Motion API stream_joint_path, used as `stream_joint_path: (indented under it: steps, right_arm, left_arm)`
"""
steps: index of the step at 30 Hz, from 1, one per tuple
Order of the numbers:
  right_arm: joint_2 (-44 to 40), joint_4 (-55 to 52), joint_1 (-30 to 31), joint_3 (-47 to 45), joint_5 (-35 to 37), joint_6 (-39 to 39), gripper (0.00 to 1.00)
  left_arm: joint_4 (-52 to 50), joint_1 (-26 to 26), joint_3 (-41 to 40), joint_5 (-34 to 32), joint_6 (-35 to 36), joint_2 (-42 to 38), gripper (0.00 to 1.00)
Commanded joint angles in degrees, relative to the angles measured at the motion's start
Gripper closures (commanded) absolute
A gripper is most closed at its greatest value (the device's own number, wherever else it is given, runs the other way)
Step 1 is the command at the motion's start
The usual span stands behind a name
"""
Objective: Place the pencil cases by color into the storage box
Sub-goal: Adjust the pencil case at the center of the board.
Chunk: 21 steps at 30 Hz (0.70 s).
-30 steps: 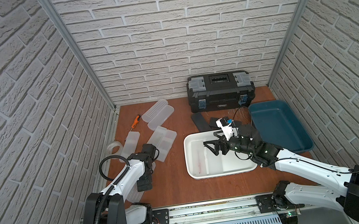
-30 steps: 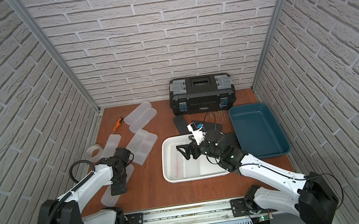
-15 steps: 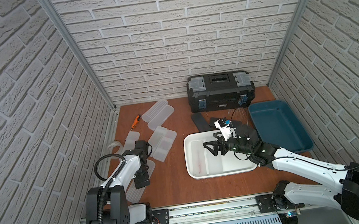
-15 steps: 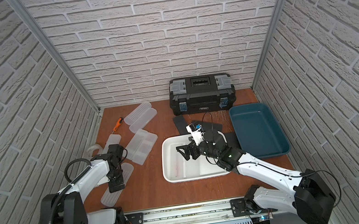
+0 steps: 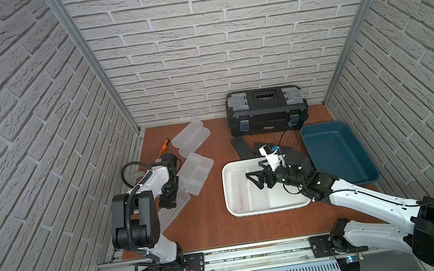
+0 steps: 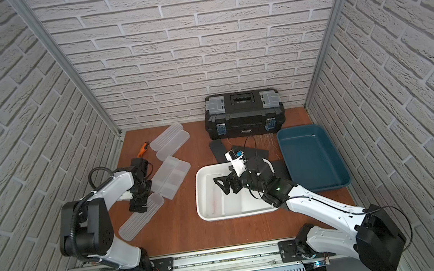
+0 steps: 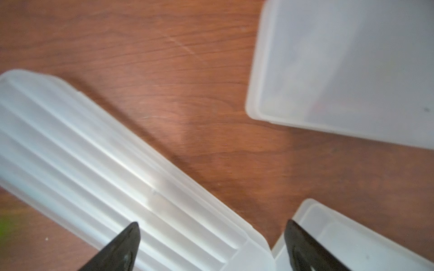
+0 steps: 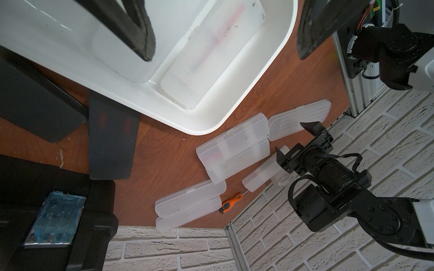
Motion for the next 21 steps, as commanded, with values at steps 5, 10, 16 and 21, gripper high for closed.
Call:
stream_joint_path:
  steps: [5,10,16,21]
  right_arm:
    - [0.7,1.1,0.4,0.9,0.3,-0.8,0.06]
    - [0.8,1.0,0.5,1.0,0.3,-1.0,0.06]
    - [1.0,1.2,0.5,0.9,-0.1,-1.1,0.06]
    - [1.0,1.3,0.5,1.0,-0.3,-1.1,0.06]
  left_arm:
    - [0.4,-2.5,0.6,-0.3,21.5,0.7,0.06]
    - [1.1,-6.3,1.5,-5.0,34.0,-2.6,0.03]
    - [6.1,-3.6,-3.6,-2.3,45.8,-11.7,0.02]
    - [14.8,1.4,-9.5,4.7,49.8,-20.2,0.02]
